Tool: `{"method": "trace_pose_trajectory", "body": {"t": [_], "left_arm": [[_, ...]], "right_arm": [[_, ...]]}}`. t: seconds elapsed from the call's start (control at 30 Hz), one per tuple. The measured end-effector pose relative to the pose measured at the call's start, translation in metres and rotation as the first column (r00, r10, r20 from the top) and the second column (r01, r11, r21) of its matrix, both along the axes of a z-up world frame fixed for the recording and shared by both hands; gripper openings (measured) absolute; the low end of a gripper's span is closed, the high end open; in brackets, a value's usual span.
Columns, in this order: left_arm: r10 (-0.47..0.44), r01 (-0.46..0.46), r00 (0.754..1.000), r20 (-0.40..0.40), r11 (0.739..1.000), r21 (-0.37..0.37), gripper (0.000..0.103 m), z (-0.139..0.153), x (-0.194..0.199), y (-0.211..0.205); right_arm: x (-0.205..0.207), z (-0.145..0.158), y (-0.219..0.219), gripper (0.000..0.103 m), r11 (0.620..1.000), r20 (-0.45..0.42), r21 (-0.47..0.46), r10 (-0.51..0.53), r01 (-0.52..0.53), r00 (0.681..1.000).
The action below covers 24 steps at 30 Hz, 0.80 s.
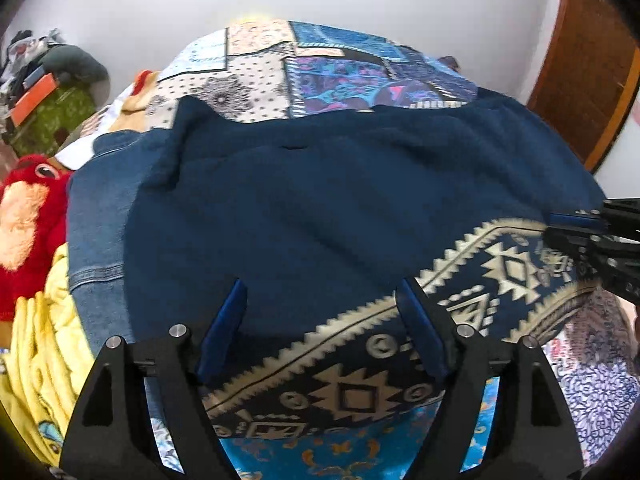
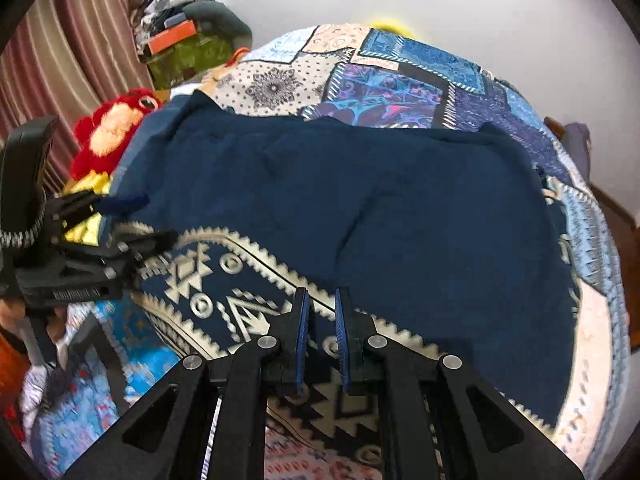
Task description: Fold large clothes
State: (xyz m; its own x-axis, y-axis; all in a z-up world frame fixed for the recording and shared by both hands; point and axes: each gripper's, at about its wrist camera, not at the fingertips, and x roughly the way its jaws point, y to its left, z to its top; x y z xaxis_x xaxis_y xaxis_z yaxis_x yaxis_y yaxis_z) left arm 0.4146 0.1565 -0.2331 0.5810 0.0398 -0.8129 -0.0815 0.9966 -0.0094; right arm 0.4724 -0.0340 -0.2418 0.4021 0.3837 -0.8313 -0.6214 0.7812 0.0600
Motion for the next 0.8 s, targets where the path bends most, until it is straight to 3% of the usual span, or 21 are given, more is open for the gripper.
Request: {"method": "trace_pose_trajectory", "body": {"t": [0.17, 0.33, 0.4, 0.47, 0.53, 0.57, 0.67, 0.8], "left_arm": [[0.053, -0.053, 0.998, -0.016, 0.998, -0.014, 0.084, -0.006, -0.009, 0.02], [0.109, -0.108, 0.994, -0.015, 0.993, 0.048, 0.084, -0.009, -0.02, 0.033], [0.121, -0.121, 0.992, -0.015, 0.992, 0.023, 0.084, -0.01, -0.025, 0.042], [0.155, -0.155, 0.988, -0.014, 0.988, -0.003, 0.084, -0.01, -0.032, 0.053], [0.214, -0.213, 0.977, -0.022, 0.977, 0.03, 0.084, -0.01, -0.04, 0.065], [0.232, -0.231, 0.972, -0.028, 0.972, 0.027, 0.084, -0.012, -0.043, 0.071], [0.29, -0.291, 0.956, -0.036, 0.956, -0.031, 0.083, -0.012, -0.063, 0.093], [0.344, -0.346, 0.938, -0.037, 0.933, -0.097, 0.083, -0.007, -0.09, 0.11]], "right_arm": [[-0.014, -0.003, -0.001, 0.008, 0.995, 0.099, -0.104, 0.0, 0.01, 0.995], [-0.022, -0.004, -0.008, 0.008, 0.984, 0.169, -0.167, -0.027, 0.056, 0.985], [-0.022, -0.004, -0.015, 0.008, 0.978, 0.193, -0.195, -0.036, 0.074, 0.981], [-0.021, -0.004, -0.024, 0.008, 0.957, 0.256, -0.252, -0.08, 0.146, 0.963], [-0.016, -0.007, -0.037, 0.008, 0.921, 0.302, -0.317, -0.129, 0.227, 0.945], [-0.012, -0.011, -0.047, 0.009, 0.911, 0.294, -0.331, -0.148, 0.246, 0.944], [-0.008, -0.01, -0.073, 0.008, 0.942, 0.247, -0.25, -0.161, 0.224, 0.955], [-0.006, -0.007, -0.082, 0.008, 0.948, 0.215, -0.232, -0.168, 0.218, 0.962]]}}
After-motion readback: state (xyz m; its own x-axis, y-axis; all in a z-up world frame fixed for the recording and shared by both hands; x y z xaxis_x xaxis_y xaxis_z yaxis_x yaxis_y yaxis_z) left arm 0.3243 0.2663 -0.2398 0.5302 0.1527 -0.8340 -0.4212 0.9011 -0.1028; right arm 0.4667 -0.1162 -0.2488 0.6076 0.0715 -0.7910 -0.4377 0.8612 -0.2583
